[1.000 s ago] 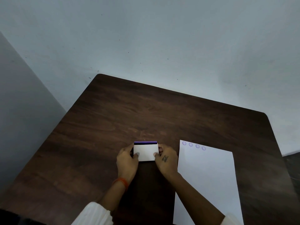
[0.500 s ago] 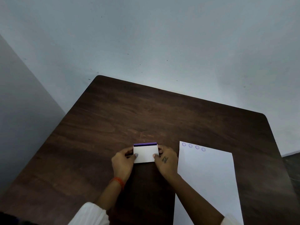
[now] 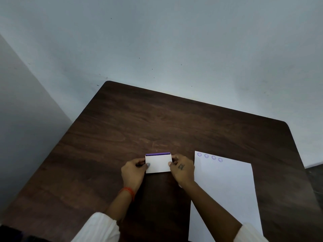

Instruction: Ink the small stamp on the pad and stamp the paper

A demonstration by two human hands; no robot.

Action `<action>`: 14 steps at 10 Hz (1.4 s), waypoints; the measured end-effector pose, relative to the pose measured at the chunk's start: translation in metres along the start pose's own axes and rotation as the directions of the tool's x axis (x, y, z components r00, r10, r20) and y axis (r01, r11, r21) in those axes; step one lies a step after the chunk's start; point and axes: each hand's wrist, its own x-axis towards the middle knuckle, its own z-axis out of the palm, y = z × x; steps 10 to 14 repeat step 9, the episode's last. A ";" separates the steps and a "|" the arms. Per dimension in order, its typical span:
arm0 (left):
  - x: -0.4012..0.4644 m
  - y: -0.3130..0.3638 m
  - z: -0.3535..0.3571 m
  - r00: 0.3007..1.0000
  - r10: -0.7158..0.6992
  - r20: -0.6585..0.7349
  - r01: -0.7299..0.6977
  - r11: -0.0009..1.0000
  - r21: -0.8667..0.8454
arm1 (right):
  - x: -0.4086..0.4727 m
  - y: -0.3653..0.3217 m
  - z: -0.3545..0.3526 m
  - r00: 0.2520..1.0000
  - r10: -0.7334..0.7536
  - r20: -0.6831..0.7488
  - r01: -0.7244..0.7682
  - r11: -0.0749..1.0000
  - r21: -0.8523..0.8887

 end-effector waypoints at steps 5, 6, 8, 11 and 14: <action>0.006 -0.001 0.000 0.998 -0.056 0.024 0.058 0.997 -0.057 | 0.005 0.001 -0.004 0.998 -0.069 0.016 0.069 0.997 -0.018; 0.006 -0.002 -0.001 0.997 -0.072 0.028 0.074 0.995 -0.070 | 0.004 0.001 -0.005 0.997 -0.067 0.043 0.067 0.998 0.003; 0.004 0.015 -0.007 0.999 0.035 -0.030 -0.032 0.996 0.088 | 0.002 -0.008 -0.021 0.989 -0.138 -0.051 0.134 0.988 -0.081; -0.004 0.034 -0.006 0.955 0.293 -0.049 -0.274 0.933 0.235 | -0.001 -0.013 -0.031 0.958 -0.241 -0.157 0.223 0.967 -0.121; -0.004 0.034 -0.006 0.955 0.293 -0.049 -0.274 0.933 0.235 | -0.001 -0.013 -0.031 0.958 -0.241 -0.157 0.223 0.967 -0.121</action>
